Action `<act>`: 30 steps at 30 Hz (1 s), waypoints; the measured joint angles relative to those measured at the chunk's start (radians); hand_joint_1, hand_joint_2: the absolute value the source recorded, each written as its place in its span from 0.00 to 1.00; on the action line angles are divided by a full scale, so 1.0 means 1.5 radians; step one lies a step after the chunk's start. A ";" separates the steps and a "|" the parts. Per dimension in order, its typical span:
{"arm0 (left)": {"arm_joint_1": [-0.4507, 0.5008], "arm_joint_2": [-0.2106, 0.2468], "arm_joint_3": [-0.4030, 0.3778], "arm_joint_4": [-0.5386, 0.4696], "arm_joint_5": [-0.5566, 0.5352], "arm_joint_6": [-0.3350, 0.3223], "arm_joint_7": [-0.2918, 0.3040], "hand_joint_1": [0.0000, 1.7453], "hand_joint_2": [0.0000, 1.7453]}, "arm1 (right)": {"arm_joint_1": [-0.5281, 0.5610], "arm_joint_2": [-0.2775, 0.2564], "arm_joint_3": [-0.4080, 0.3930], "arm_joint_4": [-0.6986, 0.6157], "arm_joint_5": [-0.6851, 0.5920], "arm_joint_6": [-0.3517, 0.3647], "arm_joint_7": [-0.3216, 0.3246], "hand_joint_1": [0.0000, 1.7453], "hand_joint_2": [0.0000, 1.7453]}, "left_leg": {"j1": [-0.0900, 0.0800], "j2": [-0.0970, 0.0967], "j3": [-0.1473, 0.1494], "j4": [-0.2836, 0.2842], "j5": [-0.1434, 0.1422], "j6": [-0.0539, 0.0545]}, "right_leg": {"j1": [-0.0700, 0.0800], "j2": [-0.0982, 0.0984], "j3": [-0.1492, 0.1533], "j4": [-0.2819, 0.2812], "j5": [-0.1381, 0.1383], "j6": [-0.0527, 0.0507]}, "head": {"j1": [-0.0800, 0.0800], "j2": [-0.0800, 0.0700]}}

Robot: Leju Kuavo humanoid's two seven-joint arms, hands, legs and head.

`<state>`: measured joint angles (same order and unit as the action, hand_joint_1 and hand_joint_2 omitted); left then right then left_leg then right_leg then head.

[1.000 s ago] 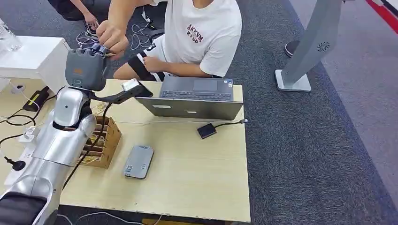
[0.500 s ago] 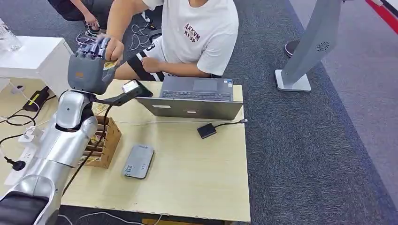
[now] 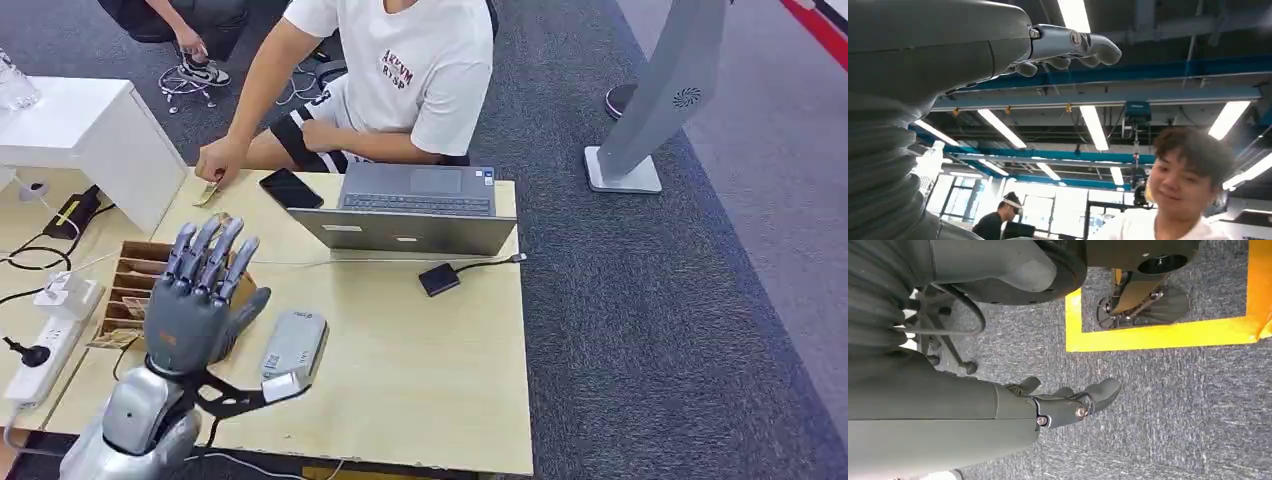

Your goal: Pass the card to the sensor for recognition and then transmit it.

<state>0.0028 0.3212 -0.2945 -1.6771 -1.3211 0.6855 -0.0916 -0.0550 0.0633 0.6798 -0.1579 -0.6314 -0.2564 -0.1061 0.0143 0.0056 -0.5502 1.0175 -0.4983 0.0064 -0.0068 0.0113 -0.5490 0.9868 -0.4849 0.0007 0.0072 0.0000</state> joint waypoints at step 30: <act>0.241 0.059 0.137 -0.109 0.048 -0.227 0.077 0.00 1.00 | 0.004 0.003 -0.008 0.007 -0.022 0.002 -0.011 0.00 1.00 | 0.000 -0.002 0.000 0.000 0.001 -0.001 | 0.000 -0.003 0.001 0.000 0.000 0.000 | 0.000 0.000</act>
<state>0.3642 0.4097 -0.0893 -1.8406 -1.2497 0.3452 0.0237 -0.0489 0.0675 0.6672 -0.1476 -0.6638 -0.2533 -0.1221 0.0149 0.0026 -0.5495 1.0175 -0.4973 0.0053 -0.0065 0.0072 -0.5473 0.9872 -0.4845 0.0004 0.0073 0.0000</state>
